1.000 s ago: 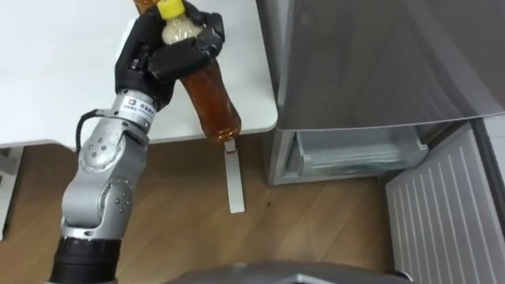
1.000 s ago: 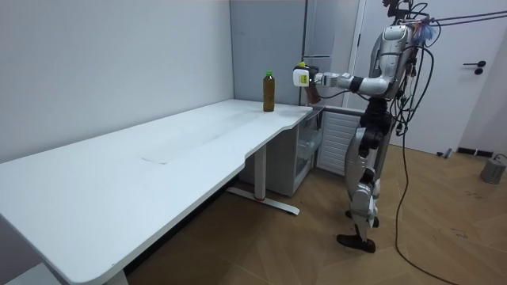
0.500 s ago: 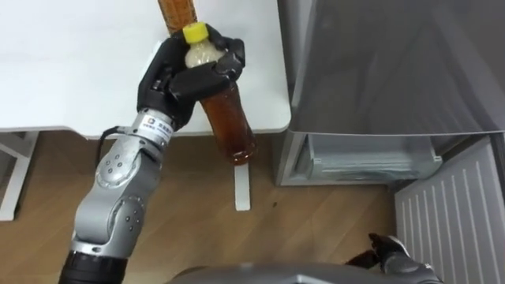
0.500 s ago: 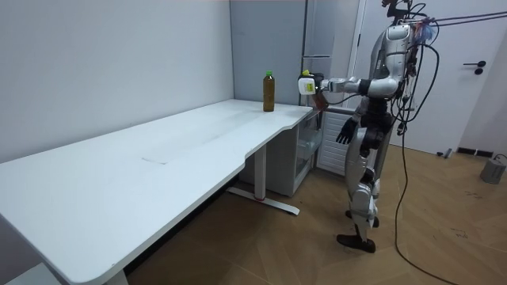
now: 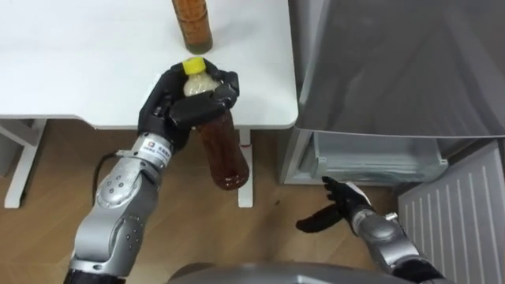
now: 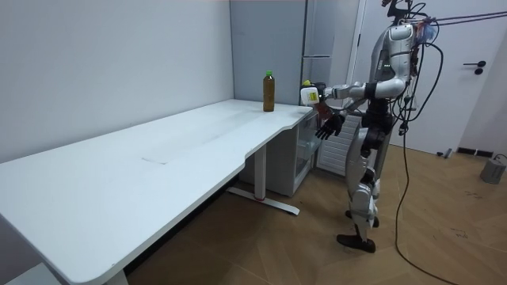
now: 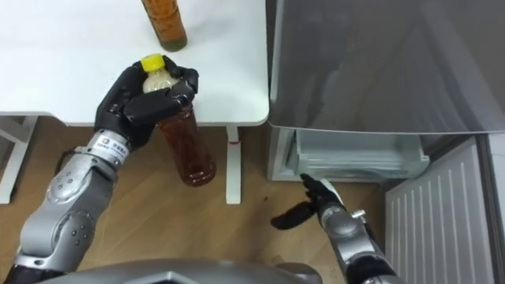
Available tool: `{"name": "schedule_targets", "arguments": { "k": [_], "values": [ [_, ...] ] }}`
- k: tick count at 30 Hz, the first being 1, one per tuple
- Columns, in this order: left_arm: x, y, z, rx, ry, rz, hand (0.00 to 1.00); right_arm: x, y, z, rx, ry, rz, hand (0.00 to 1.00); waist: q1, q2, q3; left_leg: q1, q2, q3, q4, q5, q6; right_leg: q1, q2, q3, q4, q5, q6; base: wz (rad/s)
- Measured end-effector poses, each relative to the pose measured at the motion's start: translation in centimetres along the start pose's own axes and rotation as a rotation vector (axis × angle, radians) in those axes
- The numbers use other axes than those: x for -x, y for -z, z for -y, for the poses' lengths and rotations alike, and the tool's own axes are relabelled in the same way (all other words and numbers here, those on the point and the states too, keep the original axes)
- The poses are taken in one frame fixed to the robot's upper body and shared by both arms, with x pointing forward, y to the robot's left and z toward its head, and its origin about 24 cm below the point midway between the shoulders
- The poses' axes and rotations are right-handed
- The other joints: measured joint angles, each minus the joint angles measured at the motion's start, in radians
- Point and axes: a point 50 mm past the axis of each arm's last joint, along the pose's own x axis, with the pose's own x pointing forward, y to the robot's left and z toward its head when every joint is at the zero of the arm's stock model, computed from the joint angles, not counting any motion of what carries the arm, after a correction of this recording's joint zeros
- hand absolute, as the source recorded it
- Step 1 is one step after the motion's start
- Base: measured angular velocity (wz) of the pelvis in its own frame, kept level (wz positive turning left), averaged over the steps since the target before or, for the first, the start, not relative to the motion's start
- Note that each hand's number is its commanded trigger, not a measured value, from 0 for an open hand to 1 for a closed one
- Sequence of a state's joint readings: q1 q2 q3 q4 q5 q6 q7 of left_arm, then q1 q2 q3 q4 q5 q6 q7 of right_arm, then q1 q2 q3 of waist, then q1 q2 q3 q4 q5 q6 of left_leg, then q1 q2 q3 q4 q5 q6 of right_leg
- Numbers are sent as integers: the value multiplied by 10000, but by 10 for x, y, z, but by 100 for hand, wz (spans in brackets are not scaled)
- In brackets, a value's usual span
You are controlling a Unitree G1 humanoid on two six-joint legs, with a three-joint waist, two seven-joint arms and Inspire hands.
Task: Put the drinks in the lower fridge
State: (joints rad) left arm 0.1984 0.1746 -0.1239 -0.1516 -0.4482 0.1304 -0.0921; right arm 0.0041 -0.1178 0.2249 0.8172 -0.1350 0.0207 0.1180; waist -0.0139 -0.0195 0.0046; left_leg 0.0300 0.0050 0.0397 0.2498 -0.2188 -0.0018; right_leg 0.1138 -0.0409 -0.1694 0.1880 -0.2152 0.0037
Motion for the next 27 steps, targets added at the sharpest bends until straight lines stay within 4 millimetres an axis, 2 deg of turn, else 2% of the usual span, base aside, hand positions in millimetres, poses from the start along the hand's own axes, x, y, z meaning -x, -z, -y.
{"name": "schedule_targets", "arguments": {
  "k": [3, 7, 13, 21, 27],
  "values": [
    [0, 2, -1, -107, -57, -88, 100, 1, -11, -4, 111, -357, 567, 0, 107, -7, 17, 46, 4, -13, -8, 0, 0, 52, 2, -33, -16, 1, -1, 0],
    [0, -1, -2, -346, -108, 201, 100, 5, -26, -6, 233, -767, 1368, 0, 156, -97, 78, 110, -18, -186, -21, 0, -1, 181, -14, -233, -23, 1, -1, 11],
    [0, -3, -4, -1667, -259, 297, 100, 17, -57, -10, 512, -1814, 2981, 0, 228, -86, 101, -101, -20, -275, 167, -6, -5, 143, -3, -304, 0, 4, -3, 5],
    [0, -6, -3, -2538, -273, 610, 100, 22, -63, -19, 697, -3714, 3299, 0, 259, -99, 97, -178, -26, -276, 77, 0, 3, -13, -19, -262, 141, 5, -5, 0],
    [0, -4, -3, -2511, -267, 538, 100, 30, -75, -28, -449, -5242, 4278, 0, 317, -222, 83, 4, -25, -272, 109, 10, 6, 93, -27, -276, 141, 5, -5, 0]
  ]
}}
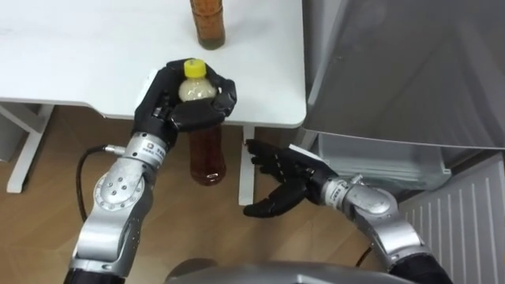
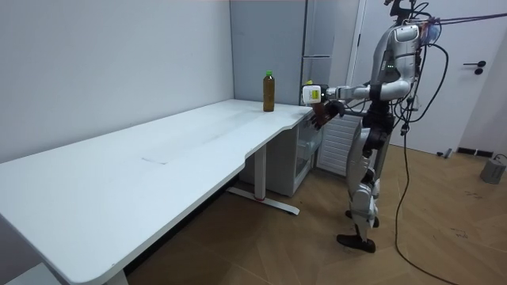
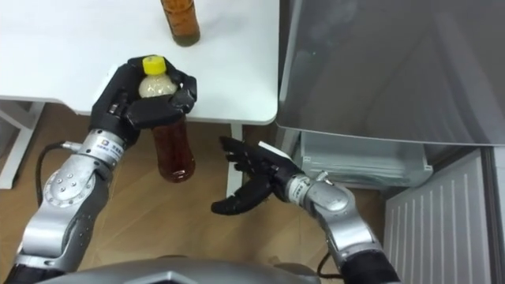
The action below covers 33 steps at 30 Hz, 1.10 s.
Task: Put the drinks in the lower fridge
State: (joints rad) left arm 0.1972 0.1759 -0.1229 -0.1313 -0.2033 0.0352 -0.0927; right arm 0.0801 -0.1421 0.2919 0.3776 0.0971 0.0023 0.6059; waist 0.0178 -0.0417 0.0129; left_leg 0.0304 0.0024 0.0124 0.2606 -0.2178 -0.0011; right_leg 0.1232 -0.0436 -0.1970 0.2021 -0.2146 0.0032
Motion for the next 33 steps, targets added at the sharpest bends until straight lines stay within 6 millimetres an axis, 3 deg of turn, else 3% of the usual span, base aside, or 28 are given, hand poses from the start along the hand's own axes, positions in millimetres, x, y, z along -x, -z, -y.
{"name": "schedule_targets", "arguments": {
  "k": [8, 17, 33],
  "values": [
    [-1, 3, 6, 72, 214, -103, 100, 1, -2, -3, -498, -850, 362, 0, 150, 70, 77, -158, 7, 1, 75, -4, -2, -25, 3, -28, 1, 2, 0, 0],
    [-2, 6, 21, 106, 1254, -256, 100, -4, -3, -19, -948, -2094, 486, 0, 168, 87, 81, -183, 36, 96, 67, -4, -2, -88, 19, 53, 19, 42, -2, -3],
    [1, 15, 37, -1, 2264, -686, 100, -3, 2, -19, -1047, -2166, 141, 0, 101, 2, 97, -204, 22, 89, 117, -1, 4, -169, 7, 59, 24, 49, 2, -1]
  ]
}}
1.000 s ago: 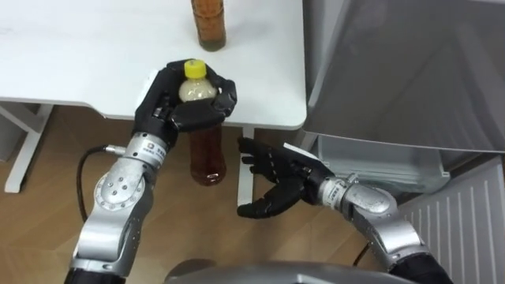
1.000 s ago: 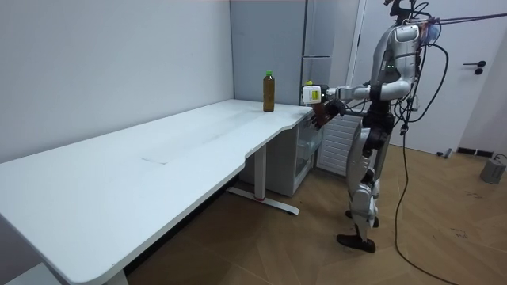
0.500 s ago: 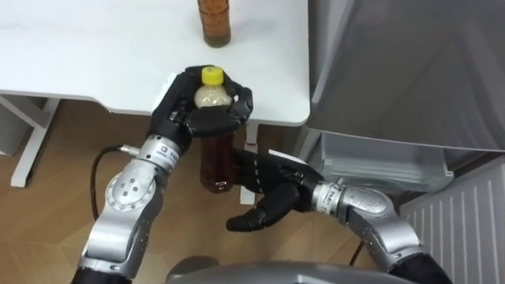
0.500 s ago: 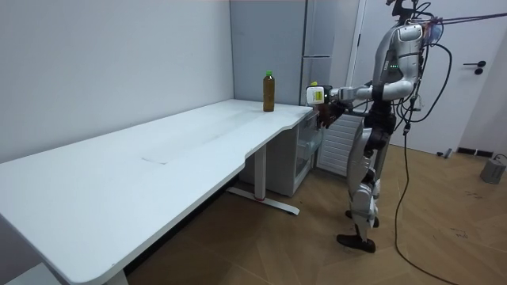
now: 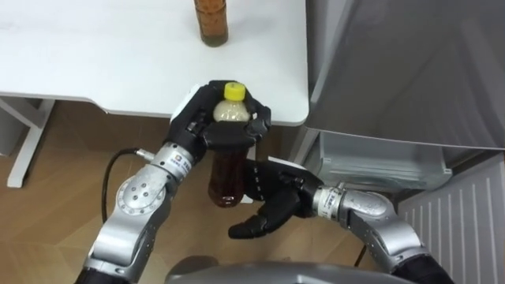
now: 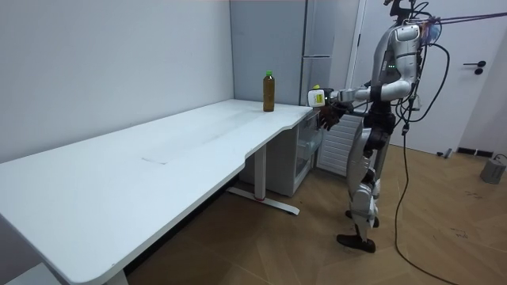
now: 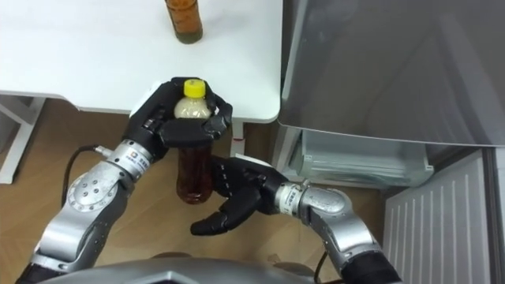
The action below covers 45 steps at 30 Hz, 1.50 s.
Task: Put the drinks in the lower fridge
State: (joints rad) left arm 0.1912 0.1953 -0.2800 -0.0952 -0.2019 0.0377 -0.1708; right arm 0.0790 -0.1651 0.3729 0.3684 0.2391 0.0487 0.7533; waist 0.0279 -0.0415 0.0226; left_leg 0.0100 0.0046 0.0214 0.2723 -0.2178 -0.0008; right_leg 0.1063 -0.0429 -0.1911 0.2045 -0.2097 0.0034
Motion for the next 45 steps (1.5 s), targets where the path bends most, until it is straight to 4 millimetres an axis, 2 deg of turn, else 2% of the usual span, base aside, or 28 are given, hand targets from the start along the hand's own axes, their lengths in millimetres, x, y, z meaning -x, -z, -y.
{"name": "schedule_targets", "arguments": {
  "k": [6, 13, 21, 22, 23, 24, 25, 26, 30, 34, 45],
  "values": [
    [-2, 8, 3, -9, 196, -319, 100, -2, 3, -2, -82, 79, -210, 0, 10, 3, 1, -83, 5, -1, -4, -2, 0, -39, 7, -4, 11, 0, 0, 0],
    [-4, 7, 6, -28, 372, -321, 100, -2, 1, -1, -415, 177, 87, 0, 3, 32, -9, -154, 7, 20, 17, -2, 0, -115, 8, 25, 14, 11, 6, 0],
    [-4, 7, 8, -20, 436, -309, 100, -3, 0, -2, -1001, 261, 528, 0, -11, 152, -57, -162, 5, 36, 13, -1, 1, -174, 7, 50, 12, 11, 6, 0],
    [-4, 7, 8, -20, 440, -310, 100, -3, -1, -2, -1091, 273, 589, 3, -14, 154, -56, -162, 5, 37, 13, -1, 1, -174, 8, 51, 11, 11, 6, 0],
    [-4, 7, 8, -20, 443, -311, 100, -3, -1, -2, -1138, 279, 614, 56, -15, 154, -55, -162, 5, 38, 13, -1, 1, -174, 8, 52, 11, 11, 6, 0],
    [-4, 7, 8, -20, 449, -313, 100, -3, -1, -2, -1193, 299, 649, 79, -15, 155, -55, -160, 4, 42, 12, -1, 1, -176, 6, 52, 13, 11, 6, 0],
    [-4, 7, 9, -19, 466, -317, 100, -3, -1, -2, -1224, 318, 674, 95, -14, 154, -55, -163, 4, 42, 10, -1, 1, -180, 6, 51, 17, 11, 6, 0],
    [-4, 8, 9, -24, 503, -329, 100, -3, -1, -2, -1226, 377, 670, 100, -12, 155, -55, -164, 4, 42, 8, -1, 1, -184, 6, 50, 22, 11, 6, 0],
    [-4, 9, 14, -59, 751, -410, 100, -3, -1, -1, -1231, 618, 658, 100, -10, 163, -58, -172, 6, 44, 4, -1, 1, -188, 6, 50, 39, 11, 6, 0],
    [-5, 12, 29, 6, 1557, -511, 100, -3, -2, 0, -1256, 763, 701, 100, 23, 167, -60, -152, 18, 82, 4, -1, 1, -213, 11, 106, 81, 11, 6, -2],
    [-5, 11, 29, 787, 1618, -392, 100, -5, -3, -1, -1519, 740, 970, 100, -3, 163, -54, -129, 28, 113, -18, -1, 1, -222, 15, 148, 163, 10, 7, 0]
  ]
}}
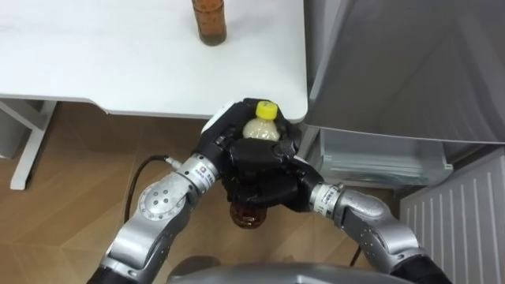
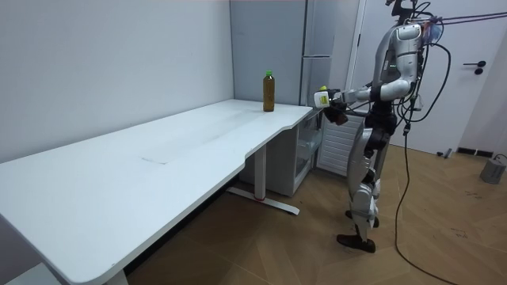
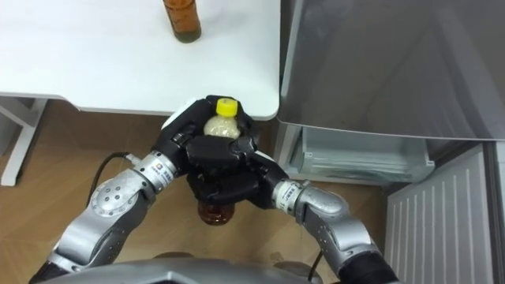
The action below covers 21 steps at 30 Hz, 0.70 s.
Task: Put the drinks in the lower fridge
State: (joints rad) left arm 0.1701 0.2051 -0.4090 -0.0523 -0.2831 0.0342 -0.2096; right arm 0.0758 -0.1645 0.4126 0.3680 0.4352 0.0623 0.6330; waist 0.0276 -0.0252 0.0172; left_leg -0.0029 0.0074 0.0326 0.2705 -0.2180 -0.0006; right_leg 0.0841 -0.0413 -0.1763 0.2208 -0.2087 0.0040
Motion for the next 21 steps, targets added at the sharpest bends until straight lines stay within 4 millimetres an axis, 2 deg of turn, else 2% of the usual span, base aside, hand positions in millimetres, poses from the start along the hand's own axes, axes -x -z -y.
{"name": "schedule_targets", "arguments": {
  "k": [1, 2, 3, 21],
  "values": [
    [0, 0, 0, 35, 0, 7, 64, 0, 0, 0, -3, -3, 4, 100, 2, -4, 1, 27, 3, 20, -1, 0, 0, 4, 2, 22, 0, 0, 0, -7],
    [0, 0, 0, 153, -20, 18, 48, 0, 0, 0, -5, -10, 19, 100, 20, -8, 4, 61, 14, 67, -15, 0, 0, 11, 7, 61, 2, 0, 0, -8],
    [1, 0, 0, 203, -31, 27, 0, 0, 0, 0, -6, -17, 20, 100, 38, -10, 3, 74, 16, 74, -20, 0, 0, 21, 10, 75, 3, 0, 0, -6],
    [1, -3, -3, 365, -119, 333, 0, -1, 1, -1, -299, -78, 151, 100, 3, -60, 18, 62, 22, 100, 38, -1, 0, 51, 20, 103, -1, 1, 0, 0]
  ]
}}
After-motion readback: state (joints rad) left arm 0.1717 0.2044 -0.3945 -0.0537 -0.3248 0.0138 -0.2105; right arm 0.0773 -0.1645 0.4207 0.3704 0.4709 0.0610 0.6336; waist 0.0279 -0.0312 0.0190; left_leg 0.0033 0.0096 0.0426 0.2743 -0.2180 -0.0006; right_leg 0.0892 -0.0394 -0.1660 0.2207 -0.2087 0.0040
